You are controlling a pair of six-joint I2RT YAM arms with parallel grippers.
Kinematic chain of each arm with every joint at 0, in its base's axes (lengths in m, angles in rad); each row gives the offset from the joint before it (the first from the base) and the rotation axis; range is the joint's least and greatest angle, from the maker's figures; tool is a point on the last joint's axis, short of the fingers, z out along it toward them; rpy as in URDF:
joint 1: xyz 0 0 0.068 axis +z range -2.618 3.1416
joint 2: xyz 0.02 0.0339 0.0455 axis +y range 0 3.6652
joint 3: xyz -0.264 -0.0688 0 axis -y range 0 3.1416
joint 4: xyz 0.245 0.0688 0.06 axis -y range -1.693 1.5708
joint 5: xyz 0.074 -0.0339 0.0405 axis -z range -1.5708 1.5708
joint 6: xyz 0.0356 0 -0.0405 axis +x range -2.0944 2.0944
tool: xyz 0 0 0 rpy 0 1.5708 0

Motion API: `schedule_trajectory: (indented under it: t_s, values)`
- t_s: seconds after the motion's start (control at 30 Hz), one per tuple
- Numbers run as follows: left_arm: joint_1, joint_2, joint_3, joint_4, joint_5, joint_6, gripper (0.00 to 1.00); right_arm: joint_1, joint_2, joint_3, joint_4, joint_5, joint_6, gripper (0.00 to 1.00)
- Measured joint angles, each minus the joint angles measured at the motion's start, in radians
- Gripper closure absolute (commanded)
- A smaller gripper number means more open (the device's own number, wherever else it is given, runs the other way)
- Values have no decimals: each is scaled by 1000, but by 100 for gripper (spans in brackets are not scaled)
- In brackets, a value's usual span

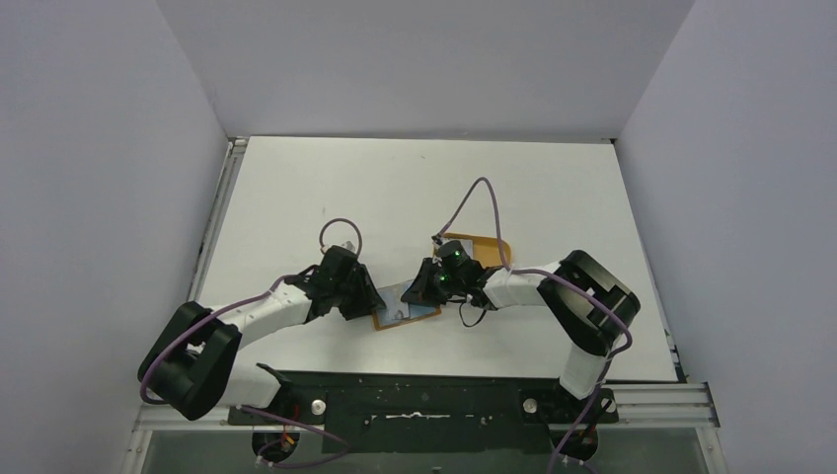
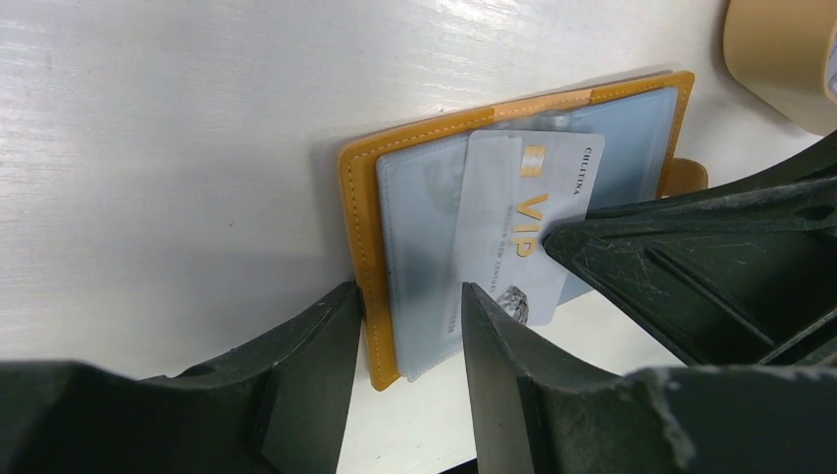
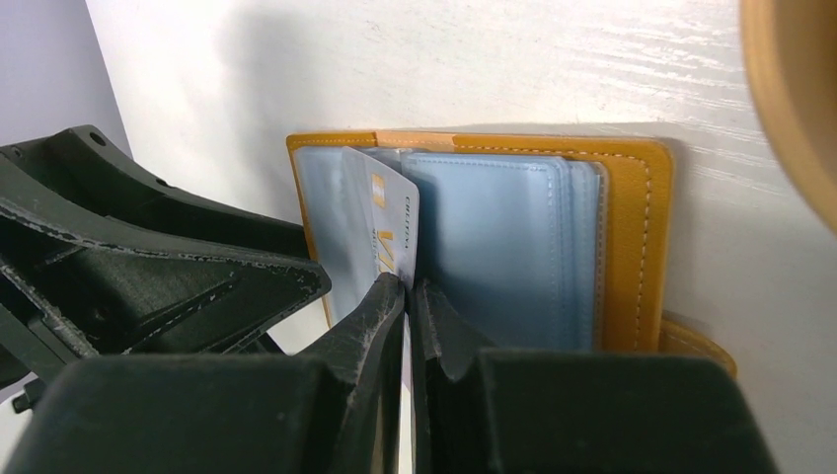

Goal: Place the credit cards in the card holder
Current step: Insert the credit card into the card holder.

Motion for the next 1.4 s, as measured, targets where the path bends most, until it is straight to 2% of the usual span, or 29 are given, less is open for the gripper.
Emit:
schedule_trajectory:
  t_s: [0.33, 0.7, 1.4]
  values:
    - [6, 11, 2, -8, -3, -12, 73, 0, -26, 4, -41, -11, -60, 100]
    - [19, 47, 19, -19, 6, -19, 100, 0, -36, 4, -57, -30, -95, 100]
    - [19, 87, 36, 18, 27, -29, 100, -36, -102, -35, -101, -90, -127, 100]
